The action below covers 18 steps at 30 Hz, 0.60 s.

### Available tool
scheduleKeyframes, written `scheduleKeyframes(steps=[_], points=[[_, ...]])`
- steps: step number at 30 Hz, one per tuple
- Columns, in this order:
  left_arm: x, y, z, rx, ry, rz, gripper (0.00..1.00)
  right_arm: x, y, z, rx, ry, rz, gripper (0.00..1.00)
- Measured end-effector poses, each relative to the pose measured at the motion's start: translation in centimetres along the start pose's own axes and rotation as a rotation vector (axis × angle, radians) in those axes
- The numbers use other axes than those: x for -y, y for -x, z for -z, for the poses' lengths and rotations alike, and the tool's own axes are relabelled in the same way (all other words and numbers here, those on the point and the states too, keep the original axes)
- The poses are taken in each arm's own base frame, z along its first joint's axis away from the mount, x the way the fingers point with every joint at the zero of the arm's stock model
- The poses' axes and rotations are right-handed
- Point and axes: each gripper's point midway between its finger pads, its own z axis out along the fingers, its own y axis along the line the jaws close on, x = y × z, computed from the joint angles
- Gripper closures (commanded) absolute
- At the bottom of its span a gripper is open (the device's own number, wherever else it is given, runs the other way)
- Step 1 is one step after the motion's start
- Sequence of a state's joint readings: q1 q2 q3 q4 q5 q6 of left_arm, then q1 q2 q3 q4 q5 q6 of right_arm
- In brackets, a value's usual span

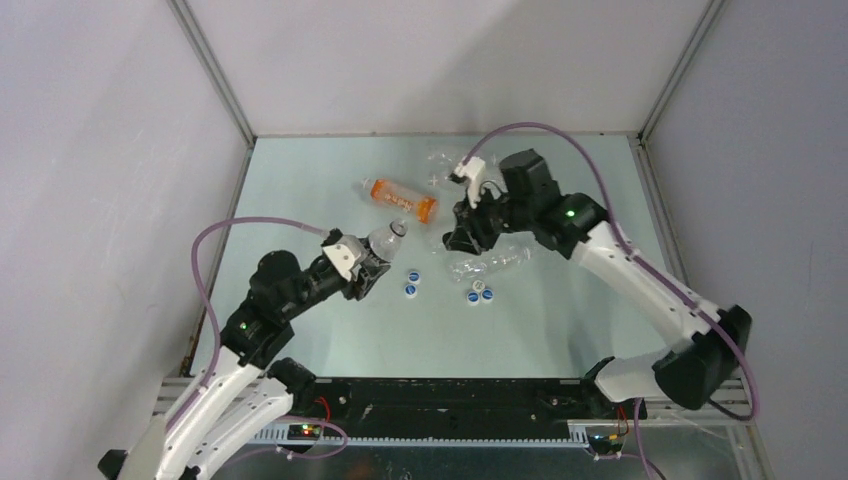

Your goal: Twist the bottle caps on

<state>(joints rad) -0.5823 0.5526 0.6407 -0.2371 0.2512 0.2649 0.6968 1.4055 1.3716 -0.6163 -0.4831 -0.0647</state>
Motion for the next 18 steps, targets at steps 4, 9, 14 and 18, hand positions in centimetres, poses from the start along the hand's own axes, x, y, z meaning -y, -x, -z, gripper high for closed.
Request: scheduleKeyframes(steps=[4, 9, 14, 18], points=[[1.2, -0.3, -1.5, 0.002, -0.141, -0.011, 1.0, -0.6, 1.7, 3.7, 0.094, 0.027, 0.033, 1.0], [2.9, 0.6, -2.9, -0.008, -0.326, -0.045, 1.0, -2.6, 3.2, 7.4, 0.19, 0.092, 0.124, 1.0], [4.1, 2.1, -3.1, 0.019, -0.451, -0.082, 1.0, -4.5, 3.9, 9.3, 0.246, 0.136, 0.22, 1.0], [5.1, 3.0, -3.0, 0.039, -0.537, -0.086, 1.0, -5.5, 4.3, 10.2, 0.277, 0.165, 0.295, 1.0]])
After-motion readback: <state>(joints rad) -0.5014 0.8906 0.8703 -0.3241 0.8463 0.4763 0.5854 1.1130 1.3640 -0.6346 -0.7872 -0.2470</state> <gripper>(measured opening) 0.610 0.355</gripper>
